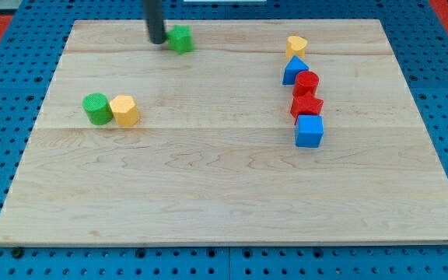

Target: Move the green star into the yellow heart

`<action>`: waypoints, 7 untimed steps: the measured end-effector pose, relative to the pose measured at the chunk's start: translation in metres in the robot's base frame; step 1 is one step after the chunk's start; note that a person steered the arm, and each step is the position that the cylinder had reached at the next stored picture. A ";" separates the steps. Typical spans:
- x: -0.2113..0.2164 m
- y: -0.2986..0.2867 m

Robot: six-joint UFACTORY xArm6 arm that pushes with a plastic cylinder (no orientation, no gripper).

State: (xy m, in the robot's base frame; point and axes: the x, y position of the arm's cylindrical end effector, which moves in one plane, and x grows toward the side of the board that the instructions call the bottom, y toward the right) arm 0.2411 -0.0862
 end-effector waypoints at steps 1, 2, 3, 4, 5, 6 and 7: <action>-0.004 0.068; -0.016 0.098; -0.035 0.071; -0.032 0.121; -0.031 0.108; -0.024 0.097; -0.015 0.095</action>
State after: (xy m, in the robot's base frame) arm 0.2264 0.0092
